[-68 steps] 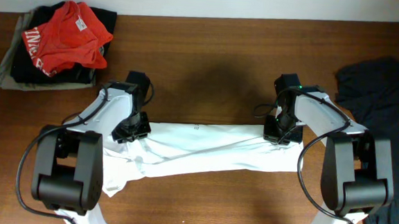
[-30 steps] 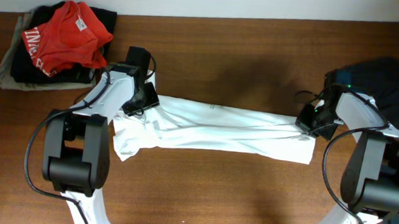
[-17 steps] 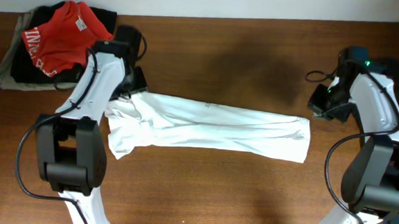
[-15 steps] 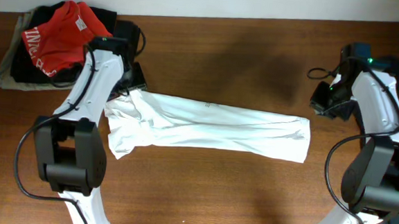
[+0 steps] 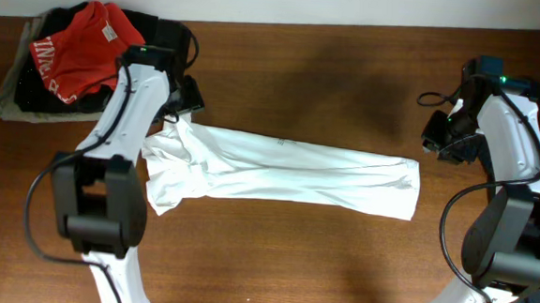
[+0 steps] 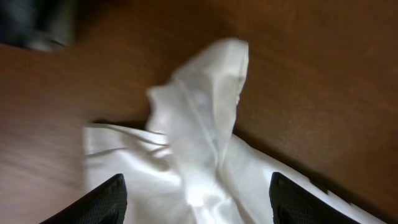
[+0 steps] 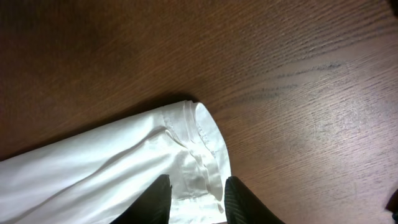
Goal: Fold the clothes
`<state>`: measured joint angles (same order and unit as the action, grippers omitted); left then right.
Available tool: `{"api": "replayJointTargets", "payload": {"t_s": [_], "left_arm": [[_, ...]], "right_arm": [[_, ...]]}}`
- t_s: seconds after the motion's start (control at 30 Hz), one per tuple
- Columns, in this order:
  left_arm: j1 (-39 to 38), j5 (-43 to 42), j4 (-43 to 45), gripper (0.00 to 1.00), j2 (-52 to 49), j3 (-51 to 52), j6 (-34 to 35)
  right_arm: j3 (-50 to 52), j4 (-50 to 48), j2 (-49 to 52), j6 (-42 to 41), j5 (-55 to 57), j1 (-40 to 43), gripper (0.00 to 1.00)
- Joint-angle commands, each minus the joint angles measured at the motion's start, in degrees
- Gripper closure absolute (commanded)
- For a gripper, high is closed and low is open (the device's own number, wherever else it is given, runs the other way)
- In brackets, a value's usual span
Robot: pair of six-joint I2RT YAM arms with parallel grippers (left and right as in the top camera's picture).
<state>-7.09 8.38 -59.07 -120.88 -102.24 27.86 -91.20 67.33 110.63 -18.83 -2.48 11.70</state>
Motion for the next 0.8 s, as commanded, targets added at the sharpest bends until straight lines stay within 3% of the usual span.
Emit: {"api": "replayJointTargets", "payload": {"t_s": [0.0,0.17,0.53,0.7,0.77], "left_arm": [[-0.2,-4.1,0.3,0.27,-6.1,-0.5,-0.1],[-0.1,-4.1,1.8,0.28,-7.4,-0.6,-0.1],[0.4,-1.0,0.7,0.51,-7.3,-0.9,-0.1],[0.4,2.9,-1.9,0.53,-6.8,-2.6,-0.1],[0.4,3.1,-2.2,0.59,-6.6,-2.8,-0.1]], "right_arm": [[-1.0,0.2,0.0,0.2,-0.1,0.3,0.67],[-1.0,0.2,0.0,0.6,0.0,0.3,0.68],[-0.8,0.2,0.0,0.6,0.0,0.3,0.67],[0.1,-0.2,0.0,0.6,0.0,0.3,0.67],[0.7,-0.6,0.0,0.6,0.0,0.3,0.67]]}}
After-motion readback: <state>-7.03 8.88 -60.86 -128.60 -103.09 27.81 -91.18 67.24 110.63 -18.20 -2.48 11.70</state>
